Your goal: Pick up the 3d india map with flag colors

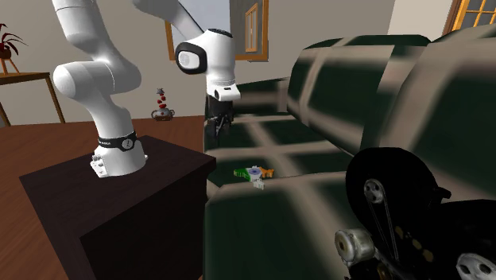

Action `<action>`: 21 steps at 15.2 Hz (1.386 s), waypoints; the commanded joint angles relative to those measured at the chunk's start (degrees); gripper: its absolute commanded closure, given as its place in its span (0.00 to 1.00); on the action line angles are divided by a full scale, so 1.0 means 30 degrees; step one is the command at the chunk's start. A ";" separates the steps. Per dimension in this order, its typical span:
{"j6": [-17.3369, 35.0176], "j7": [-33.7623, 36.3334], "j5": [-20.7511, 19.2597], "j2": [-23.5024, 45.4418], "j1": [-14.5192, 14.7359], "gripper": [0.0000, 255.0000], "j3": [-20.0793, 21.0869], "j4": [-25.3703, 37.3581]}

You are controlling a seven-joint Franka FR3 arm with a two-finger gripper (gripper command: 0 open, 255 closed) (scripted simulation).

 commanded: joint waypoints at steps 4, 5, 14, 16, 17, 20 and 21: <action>0.3691 0.2148 -0.2086 0.4415 0.0024 0.00 0.0777 0.1245; 0.4322 0.2757 -0.2787 0.5331 0.0124 0.00 0.0755 0.1590; 0.7677 0.6213 -0.6963 1.0817 0.2291 0.00 -0.1292 0.4000; 0.8120 0.6398 -0.7246 1.1407 0.2543 0.00 -0.1609 0.4146; 0.8338 0.6482 -0.7375 1.1702 0.2672 0.00 -0.1768 0.4226; 0.8463 0.6524 -0.7440 1.1872 0.2752 0.00 -0.1864 0.4274; 0.8451 0.6522 -0.7436 1.1866 0.2749 1.00 -0.1859 0.4280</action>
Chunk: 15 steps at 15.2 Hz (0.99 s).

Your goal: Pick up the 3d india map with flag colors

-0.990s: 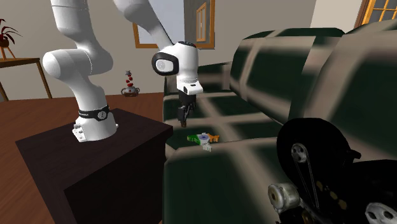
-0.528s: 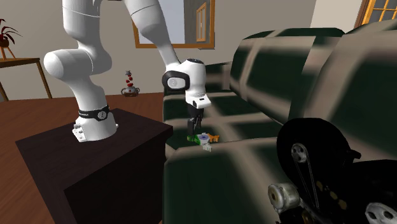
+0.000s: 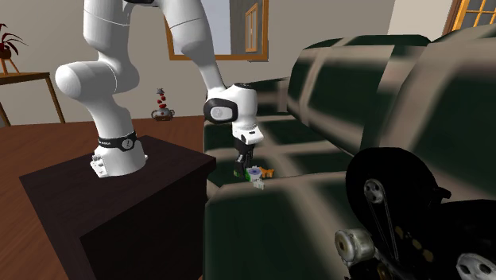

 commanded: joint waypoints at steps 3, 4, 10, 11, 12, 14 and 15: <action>0.0030 0.0002 -0.0012 0.0020 0.0006 1.00 -0.0015 -0.0006; 0.0032 0.0003 -0.0012 0.0020 0.0007 1.00 -0.0015 -0.0007; -0.0176 -0.0064 0.0103 -0.0261 -0.0109 1.00 0.0136 -0.0084; -0.0397 -0.0149 0.0234 -0.0556 -0.0242 1.00 0.0300 -0.0160; -0.0619 -0.0238 0.0371 -0.0850 -0.0372 1.00 0.0461 -0.0234; -0.1071 -0.0432 0.0669 -0.1438 -0.0624 1.00 0.0781 -0.0367; -0.1301 -0.0536 0.0828 -0.1731 -0.0746 1.00 0.0937 -0.0427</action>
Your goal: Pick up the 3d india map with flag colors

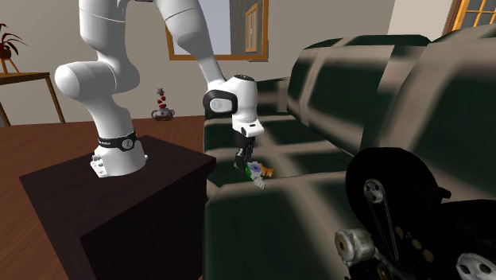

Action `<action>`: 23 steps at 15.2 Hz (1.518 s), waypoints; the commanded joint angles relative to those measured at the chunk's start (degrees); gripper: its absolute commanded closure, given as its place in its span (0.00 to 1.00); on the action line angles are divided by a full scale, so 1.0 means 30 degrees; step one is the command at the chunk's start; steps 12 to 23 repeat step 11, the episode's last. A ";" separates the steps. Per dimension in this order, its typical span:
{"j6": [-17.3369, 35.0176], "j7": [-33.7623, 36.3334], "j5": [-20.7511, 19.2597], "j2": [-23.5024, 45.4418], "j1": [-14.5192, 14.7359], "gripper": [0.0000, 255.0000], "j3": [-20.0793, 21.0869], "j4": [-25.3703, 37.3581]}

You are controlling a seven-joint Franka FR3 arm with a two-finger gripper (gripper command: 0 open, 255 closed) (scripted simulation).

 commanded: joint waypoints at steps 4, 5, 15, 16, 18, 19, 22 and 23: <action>-0.1171 -0.0565 0.0867 -0.1501 -0.0584 1.00 0.0763 -0.0309; -0.1415 -0.0685 0.1052 -0.1791 -0.0681 1.00 0.0896 -0.0345; -0.2458 -0.1198 0.1845 -0.2985 -0.1001 1.00 0.1361 -0.0443; -0.2458 -0.1198 0.1845 -0.2985 -0.1001 1.00 0.1361 -0.0443; -0.2458 -0.1198 0.1845 -0.2985 -0.1001 1.00 0.1361 -0.0443; -0.2458 -0.1198 0.1845 -0.2985 -0.1001 1.00 0.1361 -0.0443; -0.2458 -0.1198 0.1845 -0.2985 -0.1001 1.00 0.1361 -0.0443; -0.2458 -0.1198 0.1845 -0.2985 -0.1001 1.00 0.1361 -0.0443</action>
